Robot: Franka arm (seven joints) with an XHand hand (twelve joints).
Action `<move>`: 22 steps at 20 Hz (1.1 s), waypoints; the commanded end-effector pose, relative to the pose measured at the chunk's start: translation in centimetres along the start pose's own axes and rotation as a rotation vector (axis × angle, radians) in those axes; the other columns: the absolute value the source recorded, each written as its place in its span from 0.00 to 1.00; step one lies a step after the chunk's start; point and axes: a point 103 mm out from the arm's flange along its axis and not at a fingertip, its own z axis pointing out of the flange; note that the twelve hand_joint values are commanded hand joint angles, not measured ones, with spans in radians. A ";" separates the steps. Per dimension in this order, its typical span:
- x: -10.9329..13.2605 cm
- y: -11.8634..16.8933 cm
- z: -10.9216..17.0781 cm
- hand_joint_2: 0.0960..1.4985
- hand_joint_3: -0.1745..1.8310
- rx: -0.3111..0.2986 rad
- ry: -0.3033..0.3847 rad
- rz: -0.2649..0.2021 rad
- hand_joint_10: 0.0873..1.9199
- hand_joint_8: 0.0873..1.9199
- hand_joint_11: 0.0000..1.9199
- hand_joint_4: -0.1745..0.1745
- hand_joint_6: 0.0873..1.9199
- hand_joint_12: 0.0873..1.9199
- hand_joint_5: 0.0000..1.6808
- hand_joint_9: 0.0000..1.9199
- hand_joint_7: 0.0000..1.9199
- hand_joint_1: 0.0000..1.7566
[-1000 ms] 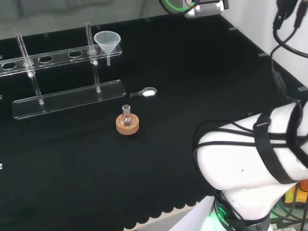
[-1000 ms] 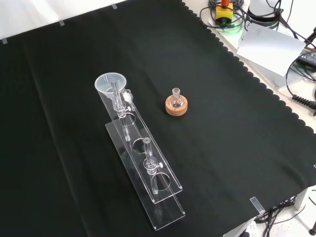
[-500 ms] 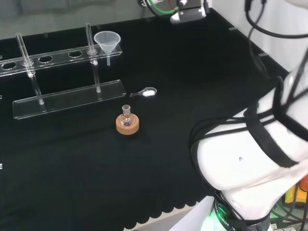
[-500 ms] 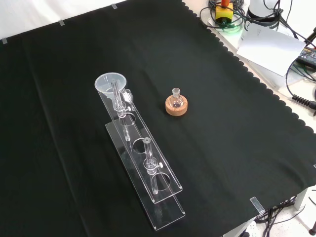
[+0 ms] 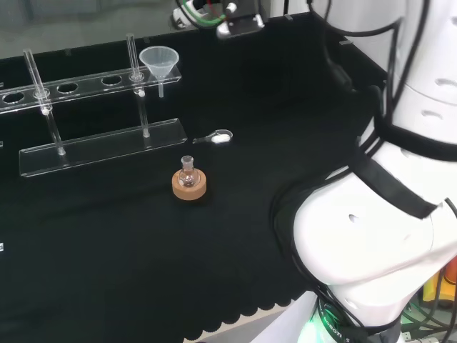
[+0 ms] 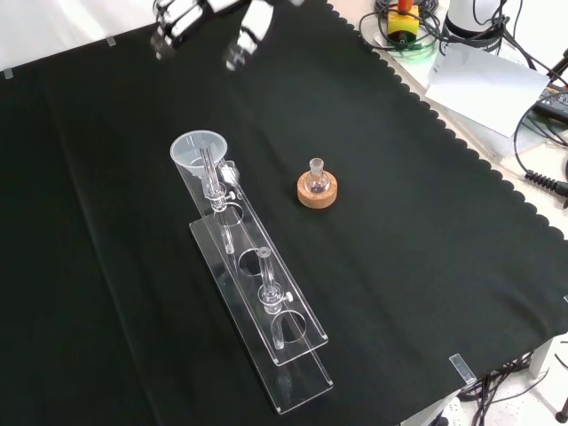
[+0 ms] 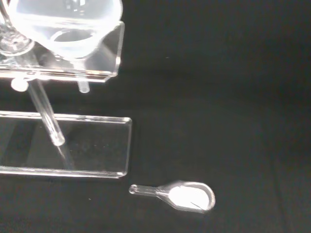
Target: Pick up the funnel from the transparent funnel stand.
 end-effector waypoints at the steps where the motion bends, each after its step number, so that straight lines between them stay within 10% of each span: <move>1: 5.1 2.9 0.5 0.66 0.19 0.086 -0.046 -0.074 0.34 0.29 0.03 0.38 0.00 0.72 0.12 0.16 0.05 0.17; 22: 6.8 6.5 4.0 0.54 0.16 0.189 -0.070 -0.080 0.40 0.18 0.08 0.29 0.00 0.77 0.06 0.06 0.00 0.26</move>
